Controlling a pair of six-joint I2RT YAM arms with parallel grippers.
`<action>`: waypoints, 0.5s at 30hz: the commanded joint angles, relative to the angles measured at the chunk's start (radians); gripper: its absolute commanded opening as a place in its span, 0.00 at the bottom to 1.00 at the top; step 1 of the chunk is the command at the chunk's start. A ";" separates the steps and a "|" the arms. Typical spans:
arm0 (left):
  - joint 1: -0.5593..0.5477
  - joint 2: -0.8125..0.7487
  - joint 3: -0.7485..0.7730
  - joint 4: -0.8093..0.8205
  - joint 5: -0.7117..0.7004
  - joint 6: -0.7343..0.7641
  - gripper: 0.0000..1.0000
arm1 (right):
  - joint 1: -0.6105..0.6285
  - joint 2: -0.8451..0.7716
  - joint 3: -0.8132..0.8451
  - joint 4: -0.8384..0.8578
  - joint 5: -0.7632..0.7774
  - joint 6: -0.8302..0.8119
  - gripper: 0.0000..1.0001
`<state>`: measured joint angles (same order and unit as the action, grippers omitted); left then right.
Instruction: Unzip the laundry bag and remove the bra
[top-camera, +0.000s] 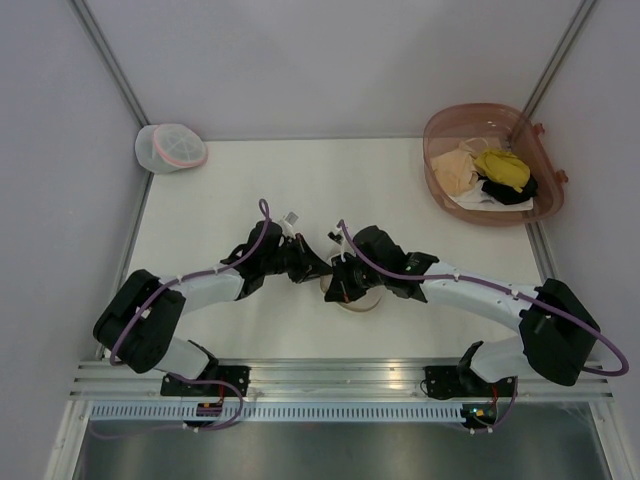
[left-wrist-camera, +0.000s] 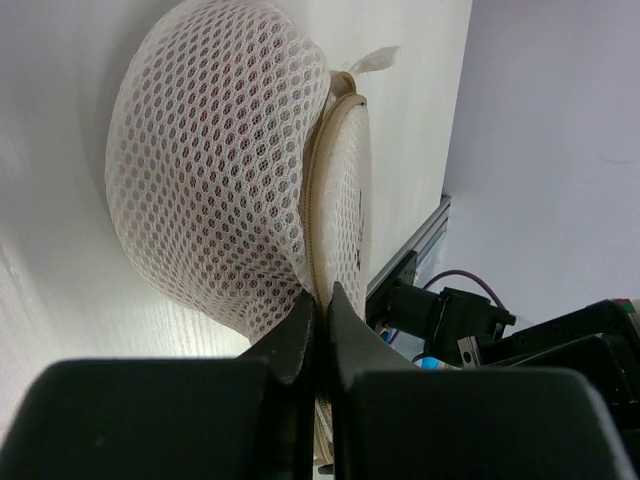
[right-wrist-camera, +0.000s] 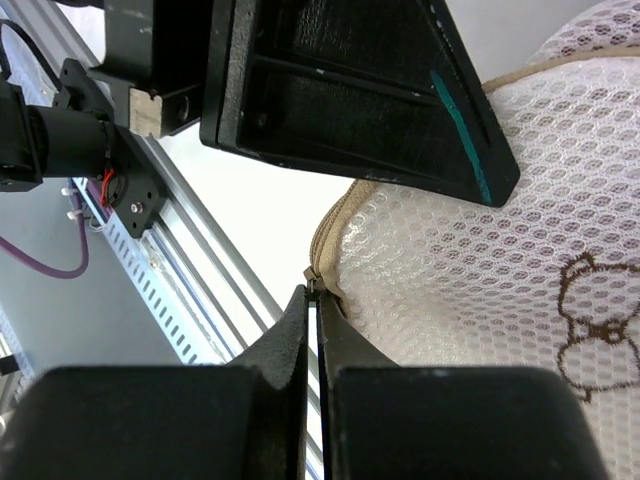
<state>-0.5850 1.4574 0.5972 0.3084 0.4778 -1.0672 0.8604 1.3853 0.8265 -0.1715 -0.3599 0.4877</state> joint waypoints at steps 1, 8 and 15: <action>-0.003 -0.012 0.009 0.037 0.005 0.015 0.02 | 0.005 -0.014 0.046 -0.034 0.029 -0.043 0.00; 0.103 0.000 0.039 -0.026 -0.008 0.091 0.02 | 0.028 -0.014 0.054 -0.235 0.001 -0.146 0.00; 0.211 0.021 0.114 -0.142 0.073 0.226 0.02 | 0.031 -0.035 0.013 -0.457 0.199 -0.146 0.00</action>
<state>-0.4080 1.4719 0.6403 0.2058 0.5415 -0.9546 0.8810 1.3849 0.8562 -0.4496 -0.2451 0.3538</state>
